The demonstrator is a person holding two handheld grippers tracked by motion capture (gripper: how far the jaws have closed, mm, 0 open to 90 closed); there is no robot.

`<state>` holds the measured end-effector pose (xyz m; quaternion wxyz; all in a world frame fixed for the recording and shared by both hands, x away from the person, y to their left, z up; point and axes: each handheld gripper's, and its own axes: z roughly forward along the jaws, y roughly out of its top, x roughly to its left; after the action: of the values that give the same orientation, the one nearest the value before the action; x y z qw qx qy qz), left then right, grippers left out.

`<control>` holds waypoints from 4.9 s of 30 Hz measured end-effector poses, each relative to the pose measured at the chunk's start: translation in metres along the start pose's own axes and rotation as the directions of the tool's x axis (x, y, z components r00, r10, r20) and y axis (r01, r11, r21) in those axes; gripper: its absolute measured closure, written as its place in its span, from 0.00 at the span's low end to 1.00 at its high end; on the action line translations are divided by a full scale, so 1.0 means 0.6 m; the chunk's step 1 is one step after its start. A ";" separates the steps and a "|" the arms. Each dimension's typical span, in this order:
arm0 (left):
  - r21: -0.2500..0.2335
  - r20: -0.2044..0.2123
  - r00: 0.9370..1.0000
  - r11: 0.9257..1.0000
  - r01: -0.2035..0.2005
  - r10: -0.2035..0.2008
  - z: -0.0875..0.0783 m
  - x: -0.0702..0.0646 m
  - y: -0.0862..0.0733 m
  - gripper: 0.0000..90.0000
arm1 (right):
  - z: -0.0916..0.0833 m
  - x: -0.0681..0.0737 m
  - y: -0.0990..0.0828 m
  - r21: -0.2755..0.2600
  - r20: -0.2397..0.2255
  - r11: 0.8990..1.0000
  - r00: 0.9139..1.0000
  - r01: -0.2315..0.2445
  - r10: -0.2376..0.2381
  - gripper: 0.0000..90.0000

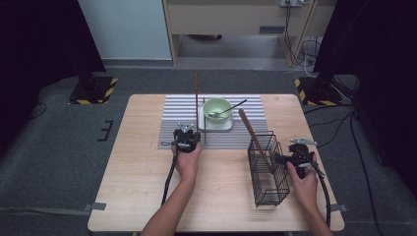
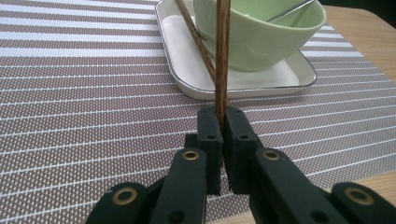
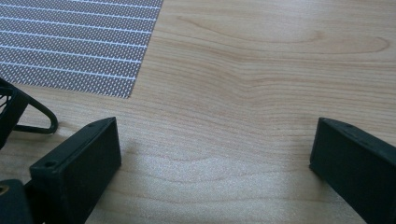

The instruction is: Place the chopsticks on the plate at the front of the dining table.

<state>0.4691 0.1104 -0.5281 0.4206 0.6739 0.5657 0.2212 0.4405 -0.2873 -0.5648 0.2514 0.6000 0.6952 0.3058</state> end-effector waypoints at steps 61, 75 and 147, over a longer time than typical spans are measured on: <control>0.030 -0.074 0.997 0.999 0.030 -0.028 -0.005 0.019 -0.016 0.95 | 0.000 0.001 0.000 0.001 -0.005 1.000 1.000 0.004 -0.004 0.02; 0.034 -0.096 0.995 0.999 0.027 -0.023 0.003 0.022 -0.004 0.95 | 0.000 0.001 0.000 0.001 -0.006 1.000 1.000 0.005 -0.005 0.02; 0.048 -0.066 0.997 0.998 0.031 -0.027 0.024 -0.001 -0.029 0.90 | 0.000 0.001 0.000 0.002 -0.007 1.000 1.000 0.006 -0.006 0.02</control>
<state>0.4698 0.1052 -0.5498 0.3886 0.6681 0.5941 0.2231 0.4406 -0.2865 -0.5649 0.2493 0.5971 0.6982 0.3064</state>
